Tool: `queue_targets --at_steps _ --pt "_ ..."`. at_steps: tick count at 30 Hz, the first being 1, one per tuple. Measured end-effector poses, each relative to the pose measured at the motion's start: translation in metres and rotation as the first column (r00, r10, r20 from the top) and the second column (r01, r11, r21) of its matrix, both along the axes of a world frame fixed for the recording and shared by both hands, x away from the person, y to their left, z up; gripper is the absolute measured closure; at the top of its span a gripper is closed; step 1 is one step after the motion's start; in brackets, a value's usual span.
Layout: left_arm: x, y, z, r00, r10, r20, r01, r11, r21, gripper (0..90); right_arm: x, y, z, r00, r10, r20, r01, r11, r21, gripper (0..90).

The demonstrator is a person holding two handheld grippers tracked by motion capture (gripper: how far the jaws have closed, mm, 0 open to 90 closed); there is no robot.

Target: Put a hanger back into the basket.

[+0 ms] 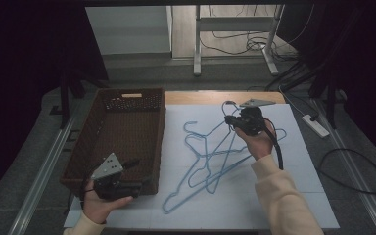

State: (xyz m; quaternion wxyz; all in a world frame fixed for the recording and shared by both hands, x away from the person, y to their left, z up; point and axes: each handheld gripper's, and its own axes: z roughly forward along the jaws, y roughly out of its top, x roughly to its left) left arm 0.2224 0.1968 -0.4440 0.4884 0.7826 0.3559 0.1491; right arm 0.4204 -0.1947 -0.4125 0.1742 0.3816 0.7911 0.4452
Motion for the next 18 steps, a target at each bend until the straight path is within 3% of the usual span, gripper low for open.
queue_targets --at_steps 6,18 --pt "0.003 -0.014 0.008 0.9998 -0.015 -0.013 0.015 0.9999 -0.006 25.7 -0.025 -0.008 0.014 0.9979 0.023 0.060 -0.025 0.999 0.041 86.3" --pt "0.016 -0.051 0.019 0.9955 -0.044 -0.085 0.044 0.9990 -0.002 26.1 -0.051 -0.004 0.028 0.9942 0.061 0.089 -0.066 0.996 0.057 86.3"
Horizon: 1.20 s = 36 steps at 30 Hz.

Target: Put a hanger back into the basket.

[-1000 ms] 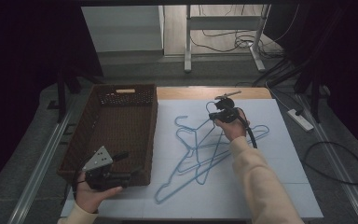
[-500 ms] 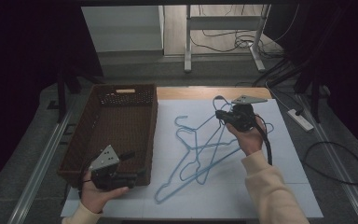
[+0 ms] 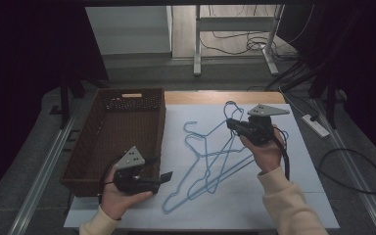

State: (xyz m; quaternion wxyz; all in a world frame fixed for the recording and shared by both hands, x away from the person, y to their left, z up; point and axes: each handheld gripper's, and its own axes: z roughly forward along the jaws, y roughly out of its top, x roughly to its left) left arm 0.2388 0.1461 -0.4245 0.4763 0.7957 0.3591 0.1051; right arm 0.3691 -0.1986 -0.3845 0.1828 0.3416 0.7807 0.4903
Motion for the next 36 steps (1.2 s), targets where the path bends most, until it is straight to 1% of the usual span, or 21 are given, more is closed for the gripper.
queue_targets --at_steps 3,6,11,14,18,19,21,23,24,26,30,31,32,34,35,36 --pt "0.005 -0.011 0.003 0.9998 -0.007 -0.020 0.007 1.0000 0.002 26.6 -0.004 0.005 -0.001 1.0000 0.007 -0.003 -0.007 1.000 -0.004 86.3" --pt "0.011 -0.022 0.004 0.9990 -0.020 -0.040 0.020 0.9998 -0.007 27.0 -0.007 0.009 -0.003 0.9999 0.012 -0.006 -0.012 1.000 -0.009 86.3" --pt "0.019 -0.041 0.006 0.9963 -0.065 -0.055 0.065 0.9979 -0.008 27.2 -0.011 0.017 -0.005 0.9997 0.019 -0.014 -0.019 1.000 -0.008 86.3" --pt "0.023 -0.054 0.007 0.9935 -0.092 -0.067 0.092 0.9958 -0.002 27.3 -0.014 0.020 -0.005 0.9995 0.026 -0.017 -0.026 1.000 -0.002 86.3" --pt "0.028 -0.068 0.006 0.9892 -0.114 -0.092 0.114 0.9935 -0.005 28.9 -0.019 0.025 -0.005 0.9993 0.036 -0.012 -0.036 0.999 0.004 86.3" --pt "0.031 -0.071 0.005 0.9878 -0.119 -0.100 0.120 0.9928 -0.002 29.3 -0.020 0.026 -0.004 0.9993 0.037 -0.011 -0.037 0.999 0.003 86.3" --pt "0.036 -0.079 0.002 0.9833 -0.127 -0.130 0.129 0.9917 0.004 31.3 -0.023 0.029 -0.004 0.9991 0.042 -0.005 -0.042 0.999 0.006 86.3" --pt "0.040 -0.086 -0.002 0.9766 -0.137 -0.166 0.141 0.9899 0.015 36.8 -0.025 0.032 -0.004 0.9989 0.048 -0.003 -0.047 0.999 0.014 86.3" --pt "0.042 -0.087 -0.004 0.9740 -0.141 -0.177 0.146 0.9892 0.015 42.2 -0.026 0.033 -0.003 0.9985 0.055 -0.004 -0.055 0.998 0.017 86.2" --pt "0.046 -0.090 -0.007 0.9638 -0.161 -0.213 0.165 0.9862 0.002 51.6 -0.027 0.035 -0.003 0.9980 0.064 -0.006 -0.063 0.998 0.023 86.2" --pt "0.047 -0.092 -0.011 0.9525 -0.180 -0.246 0.182 0.9832 -0.013 73.6 -0.029 0.037 -0.004 0.9974 0.071 -0.007 -0.071 0.997 0.026 86.2" --pt "0.047 -0.092 -0.012 0.9523 -0.178 -0.248 0.181 0.9835 -0.011 78.9 -0.030 0.037 -0.004 0.9974 0.072 -0.005 -0.071 0.997 0.025 86.2" --pt "0.046 -0.092 -0.011 0.9518 -0.172 -0.254 0.177 0.9843 -0.006 81.8 -0.030 0.036 -0.004 0.9974 0.073 -0.005 -0.072 0.997 0.026 86.2" --pt "0.047 -0.089 -0.010 0.9490 -0.165 -0.269 0.167 0.9858 -0.016 82.5 -0.030 0.036 -0.004 0.9973 0.073 -0.005 -0.073 0.997 0.028 86.2" --pt "0.046 -0.088 -0.010 0.9491 -0.160 -0.271 0.160 0.9868 -0.024 83.3 -0.031 0.035 -0.004 0.9972 0.074 -0.006 -0.074 0.997 0.038 86.1" --pt "0.046 -0.085 -0.009 0.9512 -0.150 -0.270 0.147 0.9886 -0.031 84.2 -0.031 0.034 -0.003 0.9971 0.076 -0.007 -0.076 0.996 0.053 86.0"
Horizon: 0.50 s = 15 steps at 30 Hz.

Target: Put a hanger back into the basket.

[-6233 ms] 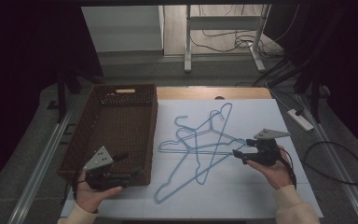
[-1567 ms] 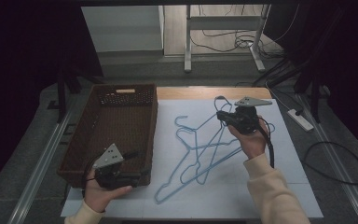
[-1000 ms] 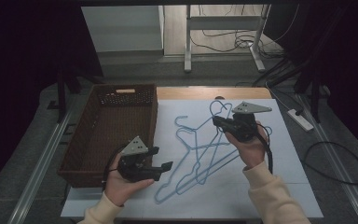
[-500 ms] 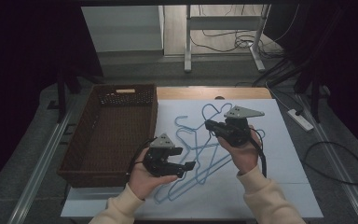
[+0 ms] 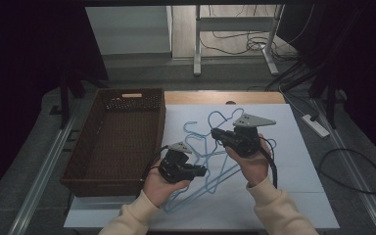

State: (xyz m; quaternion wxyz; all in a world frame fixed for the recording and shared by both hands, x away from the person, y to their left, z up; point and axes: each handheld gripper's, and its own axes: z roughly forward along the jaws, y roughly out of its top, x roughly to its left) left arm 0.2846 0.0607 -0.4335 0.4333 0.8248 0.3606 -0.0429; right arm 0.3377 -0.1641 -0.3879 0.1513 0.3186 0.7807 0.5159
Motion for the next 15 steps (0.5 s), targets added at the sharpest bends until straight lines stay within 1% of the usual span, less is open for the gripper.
queue_targets --at_steps 2,3,5,8,9,10,11,12,13,14,15 --pt "-0.001 0.003 0.002 0.9999 0.012 0.005 -0.012 0.9998 -0.013 85.7 -0.002 -0.004 0.002 0.9999 0.011 -0.001 -0.011 0.999 0.035 85.8" --pt "-0.001 0.006 0.004 1.0000 0.005 -0.001 -0.005 0.9994 -0.034 85.9 -0.002 -0.006 0.003 0.9999 0.012 -0.002 -0.012 0.999 0.048 85.6" --pt "-0.002 0.008 0.008 0.9999 0.010 0.000 -0.010 0.9986 -0.053 85.9 -0.005 -0.009 0.006 0.9999 0.015 -0.002 -0.015 0.997 0.079 85.2" --pt "-0.003 0.011 0.013 0.9997 0.022 0.012 -0.021 0.9978 -0.063 86.1 -0.008 -0.014 0.009 0.9991 0.032 0.027 -0.034 0.993 0.109 83.3" --pt "-0.003 0.012 0.014 0.9996 0.026 0.011 -0.025 0.9974 -0.068 86.1 -0.009 -0.016 0.011 0.9986 0.037 0.038 -0.042 0.992 0.121 80.6" --pt "-0.004 0.014 0.015 0.9996 0.027 0.012 -0.026 0.9970 -0.072 86.2 -0.012 -0.020 0.013 0.9977 0.041 0.053 -0.048 0.990 0.134 73.8" --pt "-0.004 0.014 0.016 0.9995 0.029 0.014 -0.028 0.9968 -0.075 86.2 -0.012 -0.020 0.013 0.9977 0.041 0.053 -0.048 0.990 0.134 73.8" --pt "-0.004 0.017 0.018 0.9992 0.036 0.018 -0.035 0.9959 -0.083 86.2 -0.012 -0.021 0.014 0.9977 0.040 0.056 -0.047 0.989 0.140 69.9" --pt "-0.004 0.019 0.020 0.9988 0.044 0.023 -0.041 0.9950 -0.091 86.1 -0.014 -0.024 0.015 0.9972 0.034 0.066 -0.044 0.989 0.144 63.7" --pt "-0.005 0.022 0.023 0.9983 0.051 0.027 -0.048 0.9938 -0.100 86.2 -0.016 -0.030 0.016 0.9958 0.018 0.090 -0.032 0.988 0.150 53.4" --pt "-0.005 0.025 0.025 0.9979 0.054 0.034 -0.051 0.9933 -0.104 86.2 -0.016 -0.030 0.016 0.9958 0.018 0.090 -0.032 0.988 0.150 53.4"
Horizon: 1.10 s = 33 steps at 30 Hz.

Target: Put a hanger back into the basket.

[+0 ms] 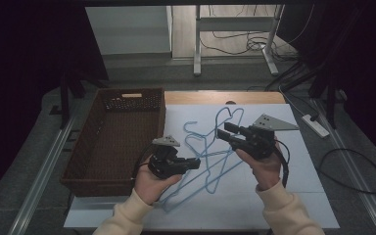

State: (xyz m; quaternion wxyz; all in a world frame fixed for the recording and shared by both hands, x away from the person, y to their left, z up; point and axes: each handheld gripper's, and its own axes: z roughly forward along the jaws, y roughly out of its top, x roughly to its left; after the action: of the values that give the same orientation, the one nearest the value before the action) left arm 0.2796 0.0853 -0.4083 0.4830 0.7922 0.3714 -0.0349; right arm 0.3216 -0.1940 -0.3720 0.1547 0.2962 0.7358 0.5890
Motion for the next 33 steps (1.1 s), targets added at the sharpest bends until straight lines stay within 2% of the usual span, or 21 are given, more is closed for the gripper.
queue_targets --at_steps 3,7,13,19,23,28,33 --pt "-0.001 0.013 0.010 0.9995 0.022 0.023 -0.021 0.9994 -0.026 86.2 -0.004 -0.012 0.000 0.9994 -0.027 0.024 0.026 1.000 0.011 42.7" --pt "-0.001 0.028 0.020 0.9980 0.044 0.046 -0.042 0.9976 -0.055 86.2 -0.009 -0.028 -0.006 0.9978 -0.053 0.040 0.053 0.999 0.002 36.8" --pt "-0.001 0.052 0.030 0.9935 0.082 0.079 -0.075 0.9935 -0.085 86.2 -0.007 -0.050 -0.024 0.9922 -0.117 0.045 0.120 0.989 -0.091 29.4" --pt "0.005 0.080 0.036 0.9886 0.117 0.095 -0.107 0.9893 -0.099 86.2 0.000 -0.070 -0.047 0.9886 -0.151 -0.004 0.149 0.980 -0.134 27.0" --pt "0.010 0.099 0.039 0.9850 0.135 0.107 -0.124 0.9865 -0.107 86.2 0.001 -0.082 -0.060 0.9883 -0.150 -0.027 0.144 0.979 -0.142 26.7" --pt "0.016 0.122 0.042 0.9774 0.177 0.116 -0.167 0.9817 -0.092 86.2 0.000 -0.096 -0.075 0.9825 -0.177 -0.060 0.165 0.973 -0.162 25.4" --pt "0.021 0.144 0.045 0.9684 0.217 0.123 -0.208 0.9749 -0.078 86.2 0.001 -0.102 -0.085 0.9763 -0.196 -0.092 0.178 0.968 -0.175 24.8"
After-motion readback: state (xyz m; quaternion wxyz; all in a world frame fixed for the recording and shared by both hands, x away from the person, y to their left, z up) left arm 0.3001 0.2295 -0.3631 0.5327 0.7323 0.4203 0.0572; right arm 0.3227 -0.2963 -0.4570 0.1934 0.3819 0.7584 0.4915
